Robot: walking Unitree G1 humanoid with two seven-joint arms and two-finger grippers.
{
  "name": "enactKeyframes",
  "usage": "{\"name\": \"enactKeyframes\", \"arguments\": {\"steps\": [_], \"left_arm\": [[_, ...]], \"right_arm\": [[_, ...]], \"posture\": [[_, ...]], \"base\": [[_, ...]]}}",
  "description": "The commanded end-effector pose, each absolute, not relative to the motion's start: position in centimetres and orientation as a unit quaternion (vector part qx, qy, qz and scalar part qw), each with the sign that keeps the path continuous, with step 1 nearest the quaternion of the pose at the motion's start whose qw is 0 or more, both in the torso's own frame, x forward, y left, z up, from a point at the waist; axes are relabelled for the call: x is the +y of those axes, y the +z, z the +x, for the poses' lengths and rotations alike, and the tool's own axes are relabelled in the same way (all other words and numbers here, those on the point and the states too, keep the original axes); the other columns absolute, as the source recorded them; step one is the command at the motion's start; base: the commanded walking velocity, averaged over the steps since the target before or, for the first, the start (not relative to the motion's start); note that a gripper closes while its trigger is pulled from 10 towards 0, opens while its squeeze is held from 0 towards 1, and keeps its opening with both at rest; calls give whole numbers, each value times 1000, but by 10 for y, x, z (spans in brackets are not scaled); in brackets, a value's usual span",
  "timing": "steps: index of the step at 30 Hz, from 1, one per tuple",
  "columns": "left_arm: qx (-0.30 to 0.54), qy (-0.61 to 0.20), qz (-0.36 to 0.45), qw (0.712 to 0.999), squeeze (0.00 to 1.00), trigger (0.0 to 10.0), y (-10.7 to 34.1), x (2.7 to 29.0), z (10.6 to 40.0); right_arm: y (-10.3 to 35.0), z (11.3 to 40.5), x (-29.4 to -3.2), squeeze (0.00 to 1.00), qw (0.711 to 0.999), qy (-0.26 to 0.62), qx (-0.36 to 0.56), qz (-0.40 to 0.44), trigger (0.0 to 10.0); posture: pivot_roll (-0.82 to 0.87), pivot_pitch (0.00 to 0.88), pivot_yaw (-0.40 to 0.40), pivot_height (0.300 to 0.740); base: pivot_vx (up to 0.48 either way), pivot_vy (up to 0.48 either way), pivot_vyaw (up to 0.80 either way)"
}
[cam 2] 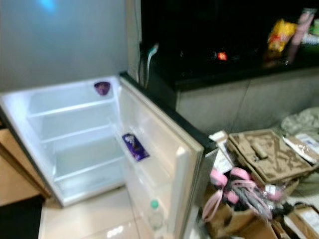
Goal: Restocking fridge
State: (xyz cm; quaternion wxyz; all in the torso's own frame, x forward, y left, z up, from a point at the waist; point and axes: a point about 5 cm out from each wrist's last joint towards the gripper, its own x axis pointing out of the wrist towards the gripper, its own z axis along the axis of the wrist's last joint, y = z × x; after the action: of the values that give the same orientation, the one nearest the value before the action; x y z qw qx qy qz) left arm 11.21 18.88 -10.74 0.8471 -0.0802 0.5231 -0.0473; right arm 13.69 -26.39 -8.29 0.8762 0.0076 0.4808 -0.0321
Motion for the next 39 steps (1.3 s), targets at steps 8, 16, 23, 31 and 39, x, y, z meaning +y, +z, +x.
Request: {"name": "enactKeyframes", "arguments": {"steps": [8, 16, 23, 31, 39], "left_arm": [[541, -48, -78, 836, 0, 10000, -110, 190, 102], [539, -29, -77, 838, 0, 10000, -110, 193, 102], [539, -31, -79, 838, 0, 10000, -110, 193, 102], [541, -31, -79, 837, 0, 10000, -111, 191, 101], [543, -33, -82, 835, 0, 10000, -111, 190, 99]], "right_arm": [[-83, 138, -264, 0, 876, -37, 480, 12, 10000], [-69, 161, -275, 0, 898, -104, 420, 78, 10000], [-38, 216, -269, 0, 934, -62, 294, 193, 10000], [3, 270, -239, 0, 943, 104, 190, 251, 10000], [16, 284, -227, 0, 942, 152, 158, 255, 0]], "posture": [[-84, 31, -3, 740], [-84, 31, -3, 740], [-88, 34, -2, 740], [-88, 37, -4, 740], [-85, 38, -3, 740]], "base": [[0, -117, 0], [0, -232, 0], [0, 0, 0], [0, 0, 0], [0, 0, 0]]}}
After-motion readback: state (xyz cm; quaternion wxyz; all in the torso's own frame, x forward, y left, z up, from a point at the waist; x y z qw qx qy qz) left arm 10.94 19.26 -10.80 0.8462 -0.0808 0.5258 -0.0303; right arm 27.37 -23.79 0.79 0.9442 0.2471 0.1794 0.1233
